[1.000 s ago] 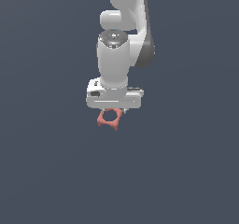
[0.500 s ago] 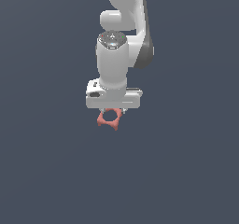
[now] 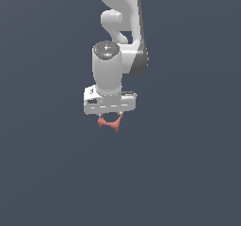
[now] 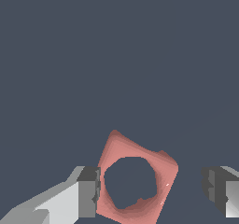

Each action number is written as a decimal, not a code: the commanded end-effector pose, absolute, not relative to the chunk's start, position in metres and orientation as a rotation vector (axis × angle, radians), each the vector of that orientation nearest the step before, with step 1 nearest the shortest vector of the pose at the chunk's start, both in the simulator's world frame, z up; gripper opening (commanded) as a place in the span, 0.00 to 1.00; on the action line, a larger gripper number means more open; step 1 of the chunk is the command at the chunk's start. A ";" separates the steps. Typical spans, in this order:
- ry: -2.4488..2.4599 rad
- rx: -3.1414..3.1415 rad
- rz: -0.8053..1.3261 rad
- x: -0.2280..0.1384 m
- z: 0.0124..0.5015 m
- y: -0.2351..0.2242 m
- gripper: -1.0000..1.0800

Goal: Pick up the object and move it to a goal position.

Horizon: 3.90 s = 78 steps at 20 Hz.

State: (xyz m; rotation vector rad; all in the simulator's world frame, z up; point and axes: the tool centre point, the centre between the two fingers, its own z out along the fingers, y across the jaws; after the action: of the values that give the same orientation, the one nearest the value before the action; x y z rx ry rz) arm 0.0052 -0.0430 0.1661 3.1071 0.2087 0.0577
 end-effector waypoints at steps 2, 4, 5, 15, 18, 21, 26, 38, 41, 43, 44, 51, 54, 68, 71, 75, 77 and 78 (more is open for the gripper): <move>0.305 3.102 0.050 0.001 0.151 -0.053 0.81; 0.368 3.098 0.046 -0.002 0.142 -0.060 0.81; 0.400 3.095 0.044 -0.004 0.137 -0.063 0.81; 0.691 3.058 0.031 -0.021 0.094 -0.090 0.81; 0.751 3.048 0.029 -0.025 0.085 -0.095 0.81; 0.797 3.039 0.028 -0.028 0.079 -0.099 0.81; 0.840 3.030 0.028 -0.032 0.072 -0.103 0.81; 0.846 3.029 0.028 -0.032 0.050 -0.103 0.81; 0.847 3.029 0.028 -0.032 0.043 -0.103 0.81; 0.848 3.029 0.028 -0.033 0.041 -0.103 0.81; 0.848 3.029 0.028 -0.033 0.041 -0.103 0.00; 0.848 3.029 0.028 -0.033 0.041 -0.103 0.00; 0.848 3.028 0.029 -0.032 0.042 -0.103 0.00; 0.848 3.028 0.029 -0.043 0.085 -0.074 0.00; 0.848 3.027 0.028 -0.048 0.106 -0.060 0.00; 0.848 3.026 0.027 -0.056 0.141 -0.037 0.00; 0.848 3.026 0.027 -0.060 0.160 -0.024 0.00; 0.848 3.026 0.027 -0.063 0.170 -0.018 0.00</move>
State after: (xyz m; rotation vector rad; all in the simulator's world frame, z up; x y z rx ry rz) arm -0.0590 -0.0276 0.1553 3.0267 0.8483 0.0267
